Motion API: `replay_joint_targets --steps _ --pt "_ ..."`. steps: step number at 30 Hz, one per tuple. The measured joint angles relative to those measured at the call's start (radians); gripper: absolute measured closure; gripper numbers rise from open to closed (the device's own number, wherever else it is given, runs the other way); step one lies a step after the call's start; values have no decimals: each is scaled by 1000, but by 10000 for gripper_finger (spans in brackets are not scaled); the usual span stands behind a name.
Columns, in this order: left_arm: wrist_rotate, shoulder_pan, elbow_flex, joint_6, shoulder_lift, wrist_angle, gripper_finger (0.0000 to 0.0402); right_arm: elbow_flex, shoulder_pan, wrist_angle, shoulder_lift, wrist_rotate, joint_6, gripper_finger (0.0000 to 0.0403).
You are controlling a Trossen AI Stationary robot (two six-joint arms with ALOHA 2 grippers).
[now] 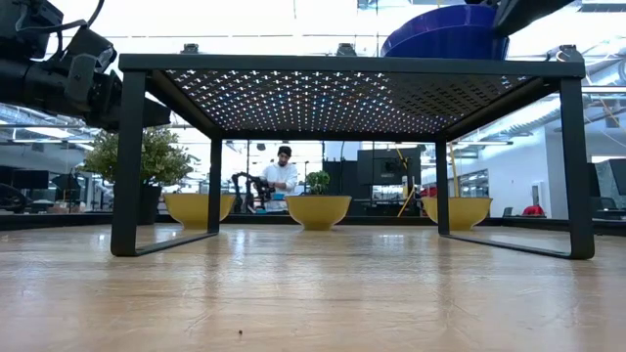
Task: Pick & Place Mini bowls
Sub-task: Stack the right blue bowl on the blue bowl on the shelf
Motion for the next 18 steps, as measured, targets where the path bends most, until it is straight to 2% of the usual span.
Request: replay_joint_targets --steps 5,15,18 --pt "0 0 0 0 0 0 174 0 0 0 0 85 -25 402" --pt "0 0 0 0 0 0 174 0 17 117 -41 80 -26 402" --pt "0 0 0 0 0 0 174 0 16 186 -73 138 -11 402"
